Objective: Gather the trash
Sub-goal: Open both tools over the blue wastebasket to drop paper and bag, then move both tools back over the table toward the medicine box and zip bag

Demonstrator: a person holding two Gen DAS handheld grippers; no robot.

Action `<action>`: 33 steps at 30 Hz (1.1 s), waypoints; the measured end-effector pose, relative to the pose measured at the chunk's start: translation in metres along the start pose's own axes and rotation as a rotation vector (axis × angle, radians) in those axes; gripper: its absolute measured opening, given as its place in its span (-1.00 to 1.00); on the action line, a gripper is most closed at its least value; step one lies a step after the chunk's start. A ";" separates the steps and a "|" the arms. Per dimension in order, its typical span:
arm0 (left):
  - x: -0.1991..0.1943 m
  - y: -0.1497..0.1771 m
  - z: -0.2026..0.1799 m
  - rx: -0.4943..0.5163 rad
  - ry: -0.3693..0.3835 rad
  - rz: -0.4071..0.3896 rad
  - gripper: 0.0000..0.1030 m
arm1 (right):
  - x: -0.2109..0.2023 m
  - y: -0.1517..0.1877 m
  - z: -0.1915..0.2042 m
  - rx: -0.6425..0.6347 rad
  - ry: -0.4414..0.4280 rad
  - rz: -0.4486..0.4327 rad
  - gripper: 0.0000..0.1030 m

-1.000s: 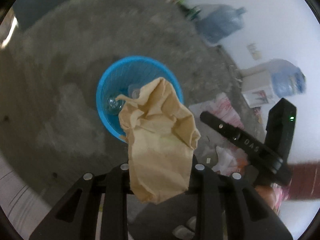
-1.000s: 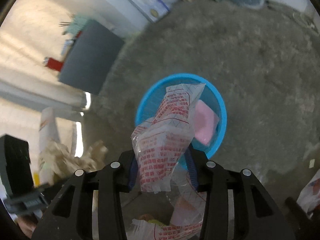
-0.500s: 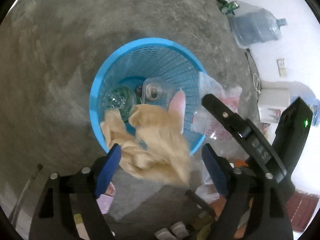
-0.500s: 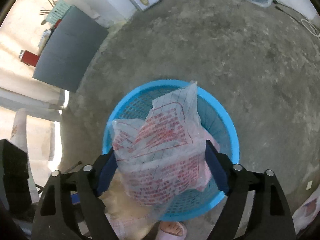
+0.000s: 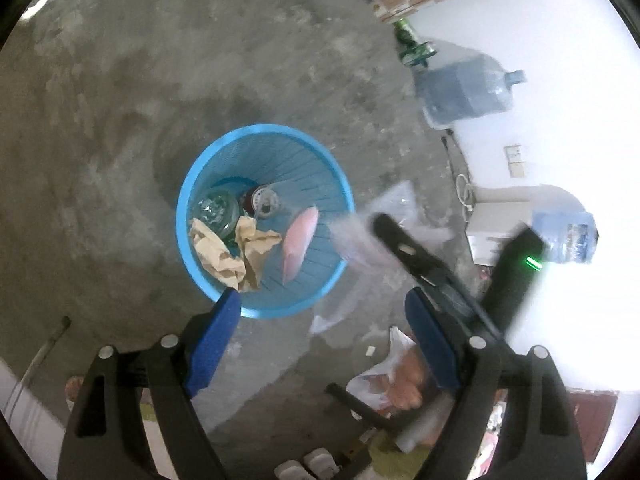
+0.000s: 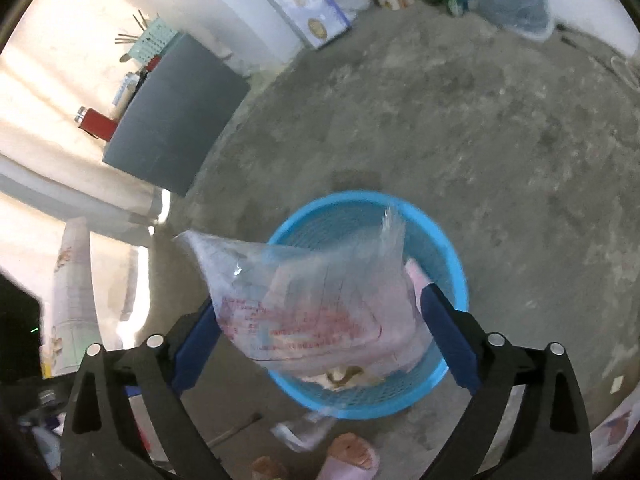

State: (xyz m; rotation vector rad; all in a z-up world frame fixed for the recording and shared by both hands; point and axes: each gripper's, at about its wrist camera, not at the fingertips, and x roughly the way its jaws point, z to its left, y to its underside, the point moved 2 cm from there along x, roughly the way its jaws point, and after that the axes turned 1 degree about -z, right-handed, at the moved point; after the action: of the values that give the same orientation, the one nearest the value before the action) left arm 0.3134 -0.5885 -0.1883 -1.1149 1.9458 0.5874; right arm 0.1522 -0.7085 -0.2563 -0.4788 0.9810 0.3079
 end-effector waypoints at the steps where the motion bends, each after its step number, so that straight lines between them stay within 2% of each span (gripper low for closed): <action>1: -0.009 0.004 -0.002 0.006 0.008 -0.004 0.59 | 0.004 0.000 0.000 0.010 0.012 0.010 0.78; 3: -0.027 0.013 -0.004 0.017 0.006 -0.012 0.59 | 0.014 0.001 -0.004 0.038 0.032 0.031 0.78; 5: -0.043 0.019 -0.006 0.033 0.010 -0.021 0.59 | 0.017 0.004 -0.003 0.047 0.013 0.064 0.78; 6: -0.053 0.023 -0.007 0.044 0.022 -0.030 0.59 | 0.019 0.004 -0.003 0.058 -0.022 0.074 0.78; 7: -0.061 0.027 -0.008 0.054 0.033 -0.037 0.59 | 0.018 0.004 -0.003 0.083 -0.103 0.072 0.80; 8: -0.071 0.033 -0.009 0.074 0.043 -0.044 0.59 | 0.017 0.004 -0.004 0.105 -0.146 0.070 0.85; 9: -0.081 0.039 -0.011 0.099 0.051 -0.052 0.59 | 0.019 0.003 -0.005 0.131 -0.158 0.069 0.85; 11: -0.097 0.048 -0.012 0.133 0.057 -0.069 0.59 | 0.030 0.003 -0.003 0.115 -0.078 0.104 0.85; 14: -0.125 0.067 -0.005 0.174 0.064 -0.097 0.59 | 0.052 0.006 0.011 -0.003 0.090 0.146 0.85; 15: -0.132 0.071 -0.002 0.177 0.070 -0.105 0.59 | 0.056 0.006 0.017 -0.036 0.117 0.141 0.85; 16: -0.142 0.078 0.003 0.180 0.082 -0.114 0.59 | 0.059 0.006 0.022 -0.052 0.120 0.133 0.85; 18: -0.158 0.089 0.013 0.184 0.095 -0.130 0.59 | 0.061 0.005 0.033 -0.050 0.068 0.110 0.85; 22: -0.196 0.117 0.036 0.223 0.054 -0.226 0.59 | 0.056 0.004 0.043 -0.085 0.112 0.042 0.85; 24: -0.210 0.126 0.042 0.239 0.047 -0.270 0.59 | 0.044 0.001 0.042 -0.054 0.076 -0.002 0.85; 28: -0.244 0.152 0.062 0.256 0.043 -0.376 0.59 | 0.000 -0.002 0.027 0.066 -0.048 -0.114 0.85; 30: -0.261 0.167 0.074 0.258 0.039 -0.431 0.59 | -0.033 0.008 0.020 0.120 -0.132 -0.164 0.85; 33: -0.288 0.194 0.096 0.251 0.035 -0.525 0.59 | -0.071 0.034 0.024 0.124 -0.188 -0.186 0.85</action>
State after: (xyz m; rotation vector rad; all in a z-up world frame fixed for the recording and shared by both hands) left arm 0.2690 -0.2808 -0.0061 -1.4021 1.6035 0.0395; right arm 0.1164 -0.6694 -0.1927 -0.4166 0.7616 0.1209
